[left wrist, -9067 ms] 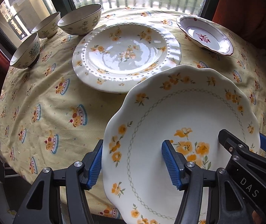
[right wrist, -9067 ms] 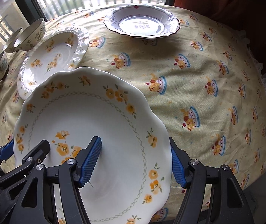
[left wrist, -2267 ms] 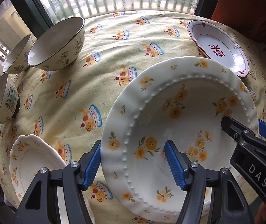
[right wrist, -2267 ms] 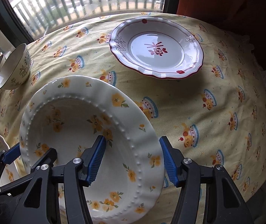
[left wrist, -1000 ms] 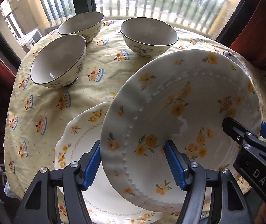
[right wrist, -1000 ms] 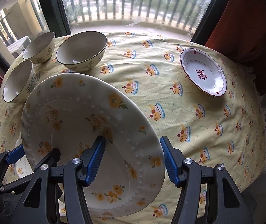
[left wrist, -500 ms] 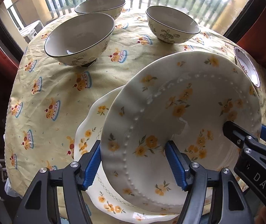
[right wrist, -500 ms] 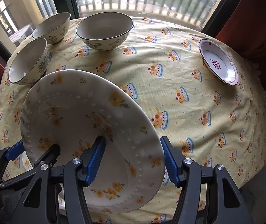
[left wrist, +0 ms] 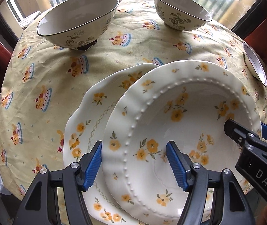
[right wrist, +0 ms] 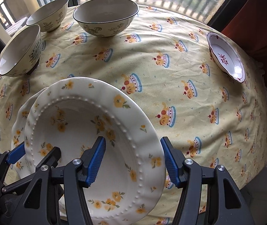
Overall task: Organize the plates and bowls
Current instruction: 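Lift the beaded-rim plate and carry it over the wavy-rimmed plate, then lower the beaded-rim plate onto the wavy-rimmed plate and open the right gripper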
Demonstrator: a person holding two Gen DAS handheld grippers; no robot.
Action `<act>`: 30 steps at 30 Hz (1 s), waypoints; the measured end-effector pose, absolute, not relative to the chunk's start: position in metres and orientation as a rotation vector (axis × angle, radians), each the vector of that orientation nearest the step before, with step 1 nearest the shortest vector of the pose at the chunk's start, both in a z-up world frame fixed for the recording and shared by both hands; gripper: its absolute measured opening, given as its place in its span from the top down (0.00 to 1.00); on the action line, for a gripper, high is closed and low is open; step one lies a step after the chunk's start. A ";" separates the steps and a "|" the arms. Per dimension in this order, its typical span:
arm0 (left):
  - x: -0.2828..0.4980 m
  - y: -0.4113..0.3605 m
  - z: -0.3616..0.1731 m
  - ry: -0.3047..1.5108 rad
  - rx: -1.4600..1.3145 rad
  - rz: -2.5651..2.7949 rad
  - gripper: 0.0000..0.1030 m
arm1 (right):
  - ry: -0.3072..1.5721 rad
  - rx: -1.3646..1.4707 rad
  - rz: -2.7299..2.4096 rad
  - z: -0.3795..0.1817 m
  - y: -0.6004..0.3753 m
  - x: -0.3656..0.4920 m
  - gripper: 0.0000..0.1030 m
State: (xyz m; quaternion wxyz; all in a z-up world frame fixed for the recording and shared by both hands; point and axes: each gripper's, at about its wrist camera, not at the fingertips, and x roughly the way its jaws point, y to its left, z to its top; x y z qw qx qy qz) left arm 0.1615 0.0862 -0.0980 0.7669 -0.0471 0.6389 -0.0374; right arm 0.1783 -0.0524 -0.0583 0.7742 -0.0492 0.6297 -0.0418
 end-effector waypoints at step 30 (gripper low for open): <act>0.168 0.061 -0.089 1.396 -0.011 0.054 0.17 | 1.369 -0.042 -0.026 -0.062 -0.066 0.166 0.66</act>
